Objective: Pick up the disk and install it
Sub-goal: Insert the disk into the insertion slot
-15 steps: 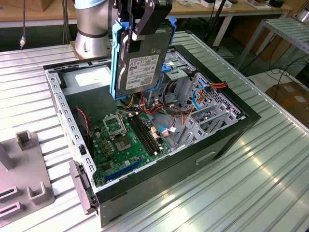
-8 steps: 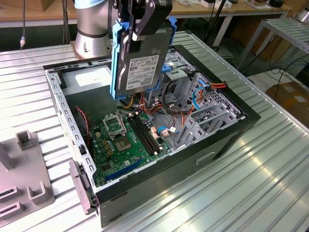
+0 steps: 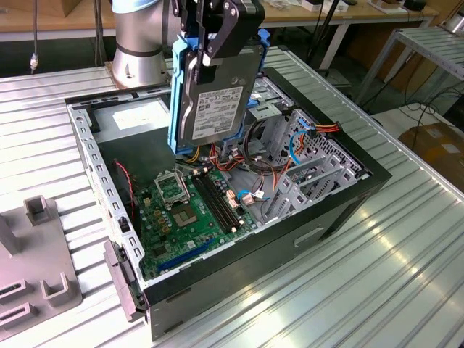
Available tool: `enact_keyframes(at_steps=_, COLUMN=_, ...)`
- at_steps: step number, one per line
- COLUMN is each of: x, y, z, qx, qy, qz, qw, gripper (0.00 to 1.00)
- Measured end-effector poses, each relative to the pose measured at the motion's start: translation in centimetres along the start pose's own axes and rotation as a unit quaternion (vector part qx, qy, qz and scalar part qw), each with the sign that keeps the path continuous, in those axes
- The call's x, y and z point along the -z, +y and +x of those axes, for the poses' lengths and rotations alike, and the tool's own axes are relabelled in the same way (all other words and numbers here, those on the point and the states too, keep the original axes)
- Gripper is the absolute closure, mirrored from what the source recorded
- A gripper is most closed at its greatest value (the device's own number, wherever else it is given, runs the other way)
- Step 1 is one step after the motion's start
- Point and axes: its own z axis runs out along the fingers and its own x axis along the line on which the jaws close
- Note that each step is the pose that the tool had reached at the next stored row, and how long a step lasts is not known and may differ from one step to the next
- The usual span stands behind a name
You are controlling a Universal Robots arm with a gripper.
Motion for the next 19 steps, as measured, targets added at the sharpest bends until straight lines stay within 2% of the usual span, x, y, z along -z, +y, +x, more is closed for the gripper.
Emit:
enact_keyframes(at_steps=3, x=0.01, y=-0.11, z=0.44, qx=0.000, qy=0.0000, qz=0.0000, qw=1.00000, gripper=0.63)
enact_keyframes(at_steps=4, x=0.01, y=-0.37, z=0.48, qx=0.000, qy=0.0000, qz=0.0000, qw=1.00000, gripper=0.63)
enact_keyframes(at_steps=6, x=0.01, y=-1.43, z=0.50, qx=0.000, qy=0.0000, qz=0.0000, qw=1.00000, gripper=0.63)
enact_keyframes(at_steps=10, x=0.02, y=-1.46, z=0.81, qx=0.000, qy=0.0000, qz=0.0000, qw=1.00000, gripper=0.63)
enact_keyframes(at_steps=19, x=0.03, y=-1.75, z=2.83, qx=0.000, qy=0.0001, qz=0.0000, qw=1.00000, gripper=0.63)
